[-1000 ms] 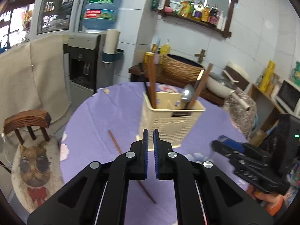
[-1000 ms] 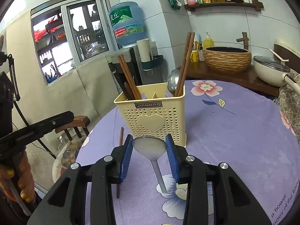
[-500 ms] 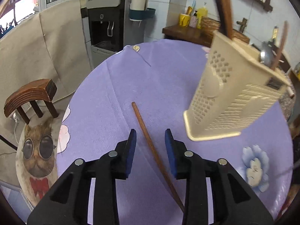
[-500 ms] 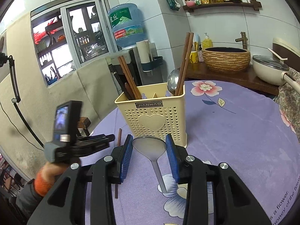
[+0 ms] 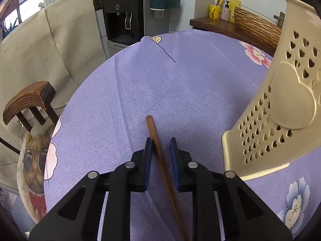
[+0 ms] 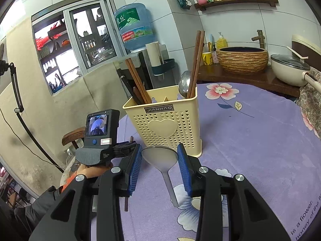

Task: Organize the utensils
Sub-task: 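Carry the chopstick above the holder with the left tool while the right tool carries the spoon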

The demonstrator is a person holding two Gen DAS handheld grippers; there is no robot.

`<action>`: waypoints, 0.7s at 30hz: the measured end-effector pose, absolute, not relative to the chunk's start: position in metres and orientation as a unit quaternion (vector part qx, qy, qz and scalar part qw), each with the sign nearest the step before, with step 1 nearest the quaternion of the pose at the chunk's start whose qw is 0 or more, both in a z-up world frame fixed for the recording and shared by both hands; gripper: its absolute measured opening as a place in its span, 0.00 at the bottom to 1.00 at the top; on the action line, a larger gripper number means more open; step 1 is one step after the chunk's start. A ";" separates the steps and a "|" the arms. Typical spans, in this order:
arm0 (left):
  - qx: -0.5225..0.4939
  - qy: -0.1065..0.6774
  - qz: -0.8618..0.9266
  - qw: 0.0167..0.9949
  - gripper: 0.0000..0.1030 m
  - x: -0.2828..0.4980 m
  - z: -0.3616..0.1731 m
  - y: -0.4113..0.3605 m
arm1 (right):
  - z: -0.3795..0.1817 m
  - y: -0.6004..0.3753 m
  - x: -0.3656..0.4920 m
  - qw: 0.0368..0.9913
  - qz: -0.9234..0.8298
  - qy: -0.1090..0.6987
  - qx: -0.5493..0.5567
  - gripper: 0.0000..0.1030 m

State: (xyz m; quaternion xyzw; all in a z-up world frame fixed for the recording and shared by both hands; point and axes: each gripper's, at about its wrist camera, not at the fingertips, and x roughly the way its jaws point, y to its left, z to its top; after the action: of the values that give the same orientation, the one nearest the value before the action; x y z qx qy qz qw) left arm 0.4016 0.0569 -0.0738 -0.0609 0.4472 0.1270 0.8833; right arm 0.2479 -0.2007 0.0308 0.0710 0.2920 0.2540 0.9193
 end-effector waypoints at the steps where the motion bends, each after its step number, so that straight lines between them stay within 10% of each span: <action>1: -0.060 0.447 0.126 0.883 0.10 0.402 -0.073 0.056 | 0.030 -0.201 0.248 0.919 0.253 0.292 0.073 0.34; 21: -0.129 0.360 0.019 0.924 0.07 0.324 0.021 0.055 | 0.038 -0.205 0.237 0.928 0.242 0.275 0.071 0.34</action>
State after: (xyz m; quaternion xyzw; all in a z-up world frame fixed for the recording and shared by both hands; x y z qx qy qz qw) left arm 0.3237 0.0547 0.0208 -0.1293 0.3605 0.0187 0.9236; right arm 0.2372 -0.2054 0.0383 0.0713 0.2754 0.2415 0.9277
